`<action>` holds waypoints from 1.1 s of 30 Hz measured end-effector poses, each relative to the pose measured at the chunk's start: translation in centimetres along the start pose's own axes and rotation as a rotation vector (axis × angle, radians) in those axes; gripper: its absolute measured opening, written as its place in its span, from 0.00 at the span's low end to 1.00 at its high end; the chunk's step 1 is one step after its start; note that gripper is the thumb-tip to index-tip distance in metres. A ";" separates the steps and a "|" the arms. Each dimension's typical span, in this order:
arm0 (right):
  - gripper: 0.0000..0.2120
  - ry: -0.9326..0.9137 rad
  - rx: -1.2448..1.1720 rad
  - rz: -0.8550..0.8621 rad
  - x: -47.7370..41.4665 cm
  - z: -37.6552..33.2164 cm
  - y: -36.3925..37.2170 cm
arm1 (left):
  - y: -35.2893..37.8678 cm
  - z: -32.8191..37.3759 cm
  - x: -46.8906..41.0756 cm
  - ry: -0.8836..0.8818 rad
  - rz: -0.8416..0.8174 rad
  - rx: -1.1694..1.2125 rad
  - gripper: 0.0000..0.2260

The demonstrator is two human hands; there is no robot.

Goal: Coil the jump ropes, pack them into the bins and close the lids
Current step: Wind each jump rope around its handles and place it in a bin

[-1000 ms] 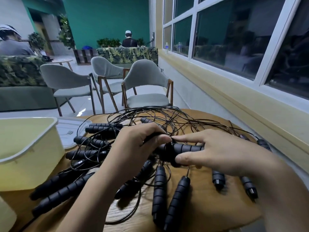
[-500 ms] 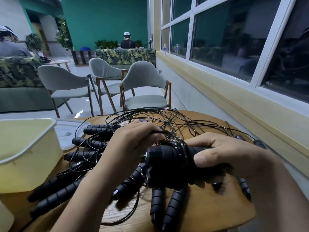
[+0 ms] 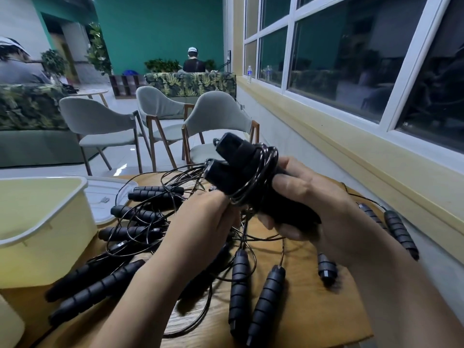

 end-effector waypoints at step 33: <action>0.17 -0.259 0.160 0.612 1.0 -1.4 -3.9 | 0.2 -1.4 0.1 -0.201 -0.046 0.288 0.05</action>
Point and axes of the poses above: each hand's wrist, its own x-axis away from the middle knuckle, its own y-axis out of the palm, z = x × y, the point moved 4 cm from there along -x, towards the middle knuckle, and after that the axes turned 2 degrees about y, right-handed, at the moved point
